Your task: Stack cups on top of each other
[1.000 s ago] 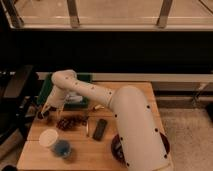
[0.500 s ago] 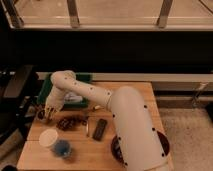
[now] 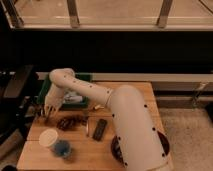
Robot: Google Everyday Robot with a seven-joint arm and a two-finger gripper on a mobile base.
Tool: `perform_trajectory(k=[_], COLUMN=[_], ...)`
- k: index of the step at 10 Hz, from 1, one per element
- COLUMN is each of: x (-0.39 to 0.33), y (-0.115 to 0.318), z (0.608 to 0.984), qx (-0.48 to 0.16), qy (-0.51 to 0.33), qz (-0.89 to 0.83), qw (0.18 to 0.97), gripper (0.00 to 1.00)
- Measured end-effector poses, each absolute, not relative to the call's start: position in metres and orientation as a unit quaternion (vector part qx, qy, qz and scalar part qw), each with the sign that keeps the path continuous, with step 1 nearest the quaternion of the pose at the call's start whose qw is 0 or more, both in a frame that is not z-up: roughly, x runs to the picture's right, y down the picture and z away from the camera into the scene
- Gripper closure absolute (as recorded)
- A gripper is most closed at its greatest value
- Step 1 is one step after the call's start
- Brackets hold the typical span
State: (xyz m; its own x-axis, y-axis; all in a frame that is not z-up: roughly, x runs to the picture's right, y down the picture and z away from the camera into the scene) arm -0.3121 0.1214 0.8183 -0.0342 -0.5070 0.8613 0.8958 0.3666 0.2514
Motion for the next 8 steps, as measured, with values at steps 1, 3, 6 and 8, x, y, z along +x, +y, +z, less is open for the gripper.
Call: perform_trajectory(k=[1, 3, 6, 8], x=[-0.311, -0.305, -0.287, -0.271], y=[0.111, 0.090, 0.080, 0.086], z=[0.806, 0.778, 0.727, 0.694], qx=[-0.202, -0.206, -0.215, -0.226], qy=[-0.483, -0.469, -0.447, -0.432], qz=[-0.533, -0.544, -0.555, -0.556], qw=[0.665, 0.665, 0.667, 0.673], gripper=[1.00, 1.00, 1.00, 1.00])
